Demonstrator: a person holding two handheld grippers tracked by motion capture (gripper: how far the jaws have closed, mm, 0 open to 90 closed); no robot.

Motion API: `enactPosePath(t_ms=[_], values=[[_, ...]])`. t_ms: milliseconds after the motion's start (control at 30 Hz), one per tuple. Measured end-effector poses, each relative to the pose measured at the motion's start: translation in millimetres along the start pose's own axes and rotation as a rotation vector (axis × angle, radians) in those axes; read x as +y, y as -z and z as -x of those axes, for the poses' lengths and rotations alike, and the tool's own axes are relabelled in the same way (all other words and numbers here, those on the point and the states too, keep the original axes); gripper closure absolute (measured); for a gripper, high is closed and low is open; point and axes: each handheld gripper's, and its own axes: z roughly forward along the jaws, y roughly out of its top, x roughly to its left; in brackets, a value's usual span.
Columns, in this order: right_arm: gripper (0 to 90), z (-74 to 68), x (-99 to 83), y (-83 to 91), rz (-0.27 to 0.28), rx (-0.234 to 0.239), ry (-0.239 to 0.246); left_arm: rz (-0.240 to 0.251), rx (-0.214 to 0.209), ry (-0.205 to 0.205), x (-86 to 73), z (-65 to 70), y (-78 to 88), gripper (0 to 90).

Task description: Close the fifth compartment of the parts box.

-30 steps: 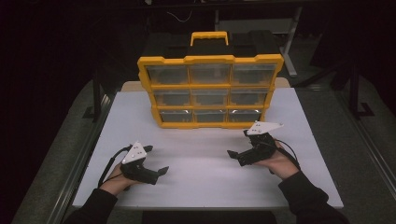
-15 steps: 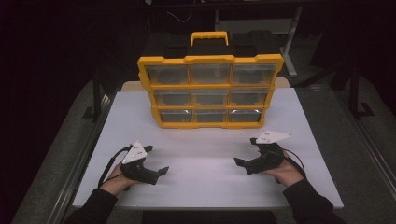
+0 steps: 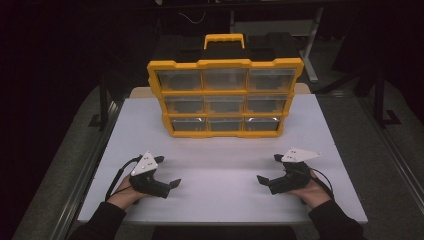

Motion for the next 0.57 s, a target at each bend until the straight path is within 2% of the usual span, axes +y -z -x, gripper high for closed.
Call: enactPosePath(t_ms=[200,333,567], values=[[0.0,4.0,-6.3,6.1,0.006,-0.030,-0.008,0.002,-0.002,0.000,0.0,0.0,0.2,0.0],[0.0,5.3,-7.9,6.8,0.002,-0.034,-0.012,0.000,0.000,-0.003,0.1,0.5,-0.3,0.0],[0.0,6.1,-10.5,2.7,-0.035,-0.048,-0.006,-0.012,0.004,0.002,-0.4,-0.8,-0.5,0.0]])
